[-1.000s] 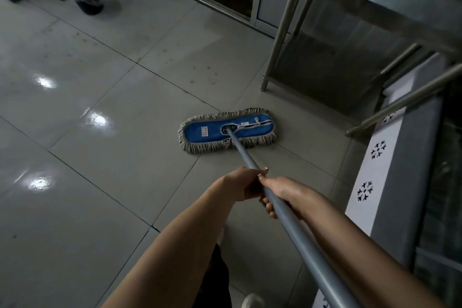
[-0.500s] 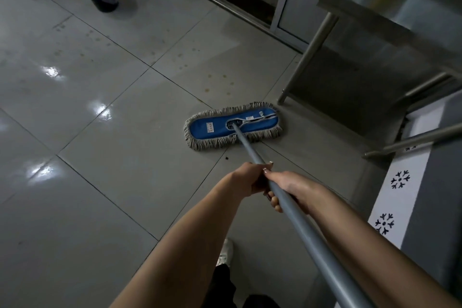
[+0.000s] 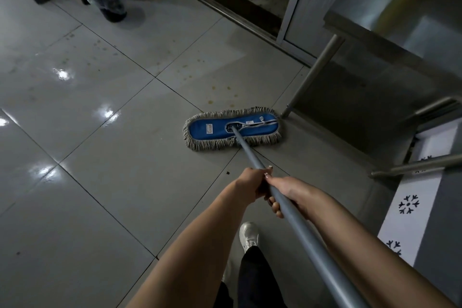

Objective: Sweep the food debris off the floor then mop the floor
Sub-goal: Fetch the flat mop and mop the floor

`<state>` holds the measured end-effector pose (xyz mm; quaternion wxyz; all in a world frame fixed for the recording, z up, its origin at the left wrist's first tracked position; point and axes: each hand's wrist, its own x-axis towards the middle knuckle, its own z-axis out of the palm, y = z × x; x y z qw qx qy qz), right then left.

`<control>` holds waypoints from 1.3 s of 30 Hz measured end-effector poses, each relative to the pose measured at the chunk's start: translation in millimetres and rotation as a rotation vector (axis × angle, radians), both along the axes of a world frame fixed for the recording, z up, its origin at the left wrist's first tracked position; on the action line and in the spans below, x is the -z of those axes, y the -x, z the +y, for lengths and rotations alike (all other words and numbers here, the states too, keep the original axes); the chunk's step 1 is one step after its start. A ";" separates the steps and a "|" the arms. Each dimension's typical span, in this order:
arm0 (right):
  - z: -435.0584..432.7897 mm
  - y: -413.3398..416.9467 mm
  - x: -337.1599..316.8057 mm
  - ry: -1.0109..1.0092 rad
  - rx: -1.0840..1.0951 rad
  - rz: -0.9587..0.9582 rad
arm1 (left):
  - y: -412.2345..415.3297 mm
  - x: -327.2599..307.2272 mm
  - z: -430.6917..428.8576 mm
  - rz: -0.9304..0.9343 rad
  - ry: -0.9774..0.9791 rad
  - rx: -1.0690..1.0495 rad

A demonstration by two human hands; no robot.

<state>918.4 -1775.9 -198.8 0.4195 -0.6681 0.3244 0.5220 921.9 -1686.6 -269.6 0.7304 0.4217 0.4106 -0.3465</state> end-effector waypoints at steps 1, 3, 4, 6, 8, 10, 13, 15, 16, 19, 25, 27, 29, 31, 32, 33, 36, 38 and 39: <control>-0.4 -6.5 0.6 0.001 -0.012 -0.002 | -6.0 0.2 -0.2 0.004 0.002 -0.013; -2.2 -26.4 1.0 0.001 -0.046 -0.005 | -23.4 -0.8 -1.3 0.010 0.010 -0.032; -3.7 -36.5 1.0 0.005 -0.065 -0.006 | -32.4 -1.8 -2.5 0.011 0.016 -0.042; -9.1 -58.9 0.5 0.002 -0.089 -0.005 | -52.6 -5.4 -6.8 0.015 0.021 -0.058; -14.9 -81.3 0.0 -0.005 -0.116 -0.004 | -72.6 -7.6 -11.8 0.020 0.006 -0.075; -16.5 -98.6 -1.2 -0.004 -0.142 -0.004 | -87.9 -10.2 -13.7 0.021 0.006 -0.094; -13.6 -121.6 -1.9 -0.018 -0.171 -0.016 | -107.2 -10.2 -12.6 0.001 0.043 -0.149; -9.7 -136.6 -2.3 -0.014 -0.193 -0.016 | -120.6 -9.8 -10.5 -0.011 0.042 -0.188; -7.3 -142.8 -2.9 -0.010 -0.203 -0.021 | -126.5 -9.1 -9.2 -0.008 0.031 -0.191; 3.5 -164.6 -3.7 -0.005 -0.234 -0.036 | -146.9 -6.6 0.2 -0.002 0.027 -0.210; 32.8 -204.7 -4.0 0.022 -0.292 -0.050 | -182.9 2.7 25.3 -0.012 0.032 -0.267; 43.6 -221.4 -3.8 0.030 -0.320 -0.053 | -198.2 5.6 37.3 -0.020 0.055 -0.284; 55.9 -240.7 -3.4 0.038 -0.341 -0.053 | -215.5 6.7 50.6 -0.028 0.076 -0.303; 71.7 -261.7 -4.2 0.039 -0.353 -0.059 | -234.8 7.9 66.6 -0.028 0.084 -0.316; 80.4 -271.9 -5.3 0.036 -0.355 -0.066 | -244.6 6.0 74.8 -0.031 0.087 -0.324; 90.2 -283.3 -5.2 0.037 -0.360 -0.074 | -255.6 5.5 84.1 -0.032 0.094 -0.332; 119.3 -311.8 -7.7 0.057 -0.386 -0.073 | -282.2 4.2 111.6 -0.022 0.104 -0.335; 136.8 -331.4 -7.4 0.066 -0.398 -0.068 | -301.0 2.9 129.2 -0.025 0.111 -0.339; 144.3 -340.3 -7.3 0.067 -0.400 -0.070 | -309.3 2.5 137.0 -0.028 0.115 -0.337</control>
